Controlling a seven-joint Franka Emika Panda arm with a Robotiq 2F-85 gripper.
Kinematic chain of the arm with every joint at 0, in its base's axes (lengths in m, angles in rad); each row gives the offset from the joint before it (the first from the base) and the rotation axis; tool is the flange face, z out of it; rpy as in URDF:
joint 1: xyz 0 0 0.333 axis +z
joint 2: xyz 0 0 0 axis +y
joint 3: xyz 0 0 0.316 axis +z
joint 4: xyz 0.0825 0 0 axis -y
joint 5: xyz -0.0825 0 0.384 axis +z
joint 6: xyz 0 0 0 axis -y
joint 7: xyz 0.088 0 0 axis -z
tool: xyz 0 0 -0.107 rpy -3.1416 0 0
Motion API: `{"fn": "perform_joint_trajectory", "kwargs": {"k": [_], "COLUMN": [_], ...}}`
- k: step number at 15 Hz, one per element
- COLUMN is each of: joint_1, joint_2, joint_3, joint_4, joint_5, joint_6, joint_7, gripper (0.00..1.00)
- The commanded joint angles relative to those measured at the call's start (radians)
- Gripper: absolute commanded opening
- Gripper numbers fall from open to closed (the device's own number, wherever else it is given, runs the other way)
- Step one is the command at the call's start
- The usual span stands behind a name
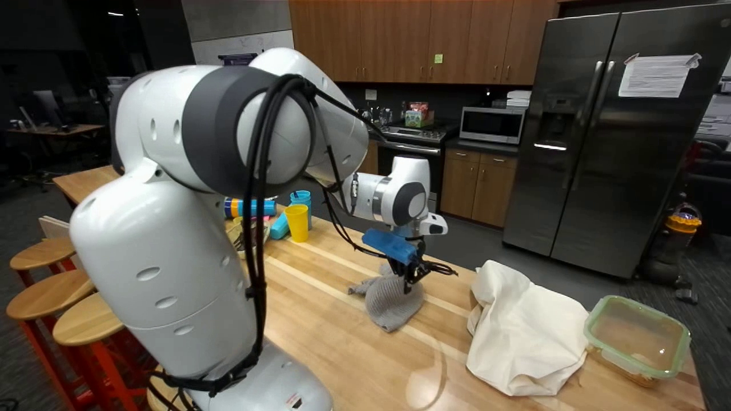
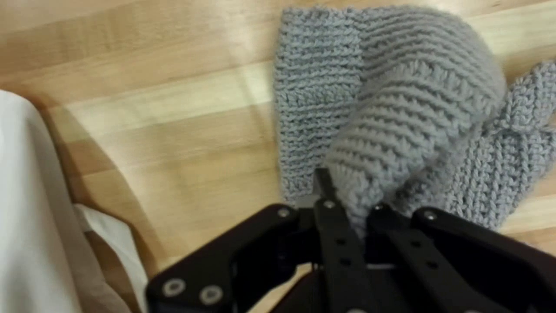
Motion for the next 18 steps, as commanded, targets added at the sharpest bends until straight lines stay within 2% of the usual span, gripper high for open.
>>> {"fn": "perform_joint_trajectory", "kwargs": {"k": [1, 6, 12, 14, 18], "joint_1": [-0.05, -0.076, -0.072, -0.063, -0.029], "joint_2": [0.038, 0.079, 0.036, 0.003, -0.117], "joint_3": [-0.062, -0.099, -0.105, -0.094, -0.029], "joint_4": [0.02, 0.072, 0.123, 0.145, 0.12], "joint_5": [0.017, 0.015, 0.042, 0.035, -0.041], "joint_6": [-0.005, -0.029, -0.057, -0.058, -0.015], "joint_7": [-0.04, -0.044, -0.075, -0.071, -0.046], "gripper": [0.01, 0.01, 0.01, 0.01, 0.01]}}
